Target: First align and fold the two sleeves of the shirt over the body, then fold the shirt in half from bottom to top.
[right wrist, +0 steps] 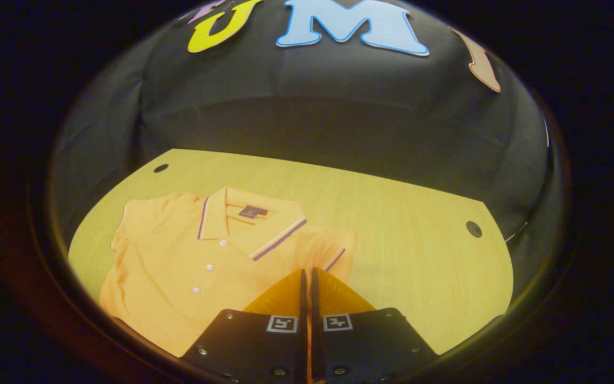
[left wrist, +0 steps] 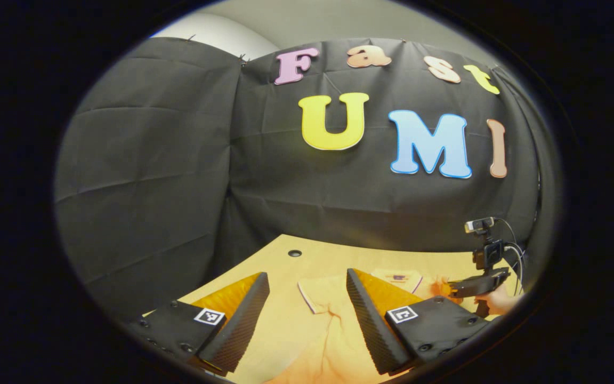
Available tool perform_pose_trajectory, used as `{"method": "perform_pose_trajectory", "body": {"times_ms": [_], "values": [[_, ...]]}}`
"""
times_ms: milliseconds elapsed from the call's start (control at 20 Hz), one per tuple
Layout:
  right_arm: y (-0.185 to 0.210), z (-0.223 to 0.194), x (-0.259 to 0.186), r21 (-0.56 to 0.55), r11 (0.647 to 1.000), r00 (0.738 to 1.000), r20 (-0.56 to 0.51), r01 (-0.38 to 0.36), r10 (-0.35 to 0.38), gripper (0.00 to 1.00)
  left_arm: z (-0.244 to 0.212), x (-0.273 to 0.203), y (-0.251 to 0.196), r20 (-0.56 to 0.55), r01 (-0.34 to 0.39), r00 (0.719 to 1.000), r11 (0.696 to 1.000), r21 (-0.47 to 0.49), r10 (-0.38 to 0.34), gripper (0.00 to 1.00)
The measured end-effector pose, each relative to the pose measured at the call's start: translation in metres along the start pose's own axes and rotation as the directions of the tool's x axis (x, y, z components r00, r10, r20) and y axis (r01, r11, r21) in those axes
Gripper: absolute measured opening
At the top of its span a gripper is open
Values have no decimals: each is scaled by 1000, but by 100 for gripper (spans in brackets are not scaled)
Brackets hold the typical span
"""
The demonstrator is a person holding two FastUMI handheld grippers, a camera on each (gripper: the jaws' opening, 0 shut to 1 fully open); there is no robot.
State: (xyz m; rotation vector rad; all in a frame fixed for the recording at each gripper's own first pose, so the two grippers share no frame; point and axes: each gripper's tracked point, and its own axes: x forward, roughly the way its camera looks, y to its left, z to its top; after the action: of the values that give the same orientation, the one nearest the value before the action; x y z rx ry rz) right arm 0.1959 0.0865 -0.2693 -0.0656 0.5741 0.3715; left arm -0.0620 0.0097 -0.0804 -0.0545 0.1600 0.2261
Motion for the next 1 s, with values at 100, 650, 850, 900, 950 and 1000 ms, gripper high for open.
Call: {"method": "perform_pose_trajectory", "body": {"times_ms": [100, 650, 850, 900, 950, 1000], "values": [[1, -2, -1, -16, 1000, 1000, -14, -4, 4, 3, 0, -1, 1, 2, -4, 1000, 1000, 2, 4, 94], [17, -3, -6, -17, 1000, 1000, -24, -13, 13, 40, 0, 15, 1, 11, 45, 999, 999, 10, -45, 95], [21, 9, -28, -12, 1000, 1000, 8, 18, -18, 61, -1, 36, -5, 13, 117, 993, 993, 12, -117, 94], [21, 12, -36, -3, 1000, 1000, 16, 26, -26, 67, -2, 43, -6, 11, 137, 991, 991, 12, -137, 94], [22, 13, -44, 8, 999, 999, 23, 36, -36, 78, -4, 50, -8, 7, 159, 987, 987, 13, -159, 95], [22, 16, -51, 20, 998, 998, 33, 52, -53, 95, -7, 57, -11, 1, 184, 983, 983, 13, -184, 94]]}}
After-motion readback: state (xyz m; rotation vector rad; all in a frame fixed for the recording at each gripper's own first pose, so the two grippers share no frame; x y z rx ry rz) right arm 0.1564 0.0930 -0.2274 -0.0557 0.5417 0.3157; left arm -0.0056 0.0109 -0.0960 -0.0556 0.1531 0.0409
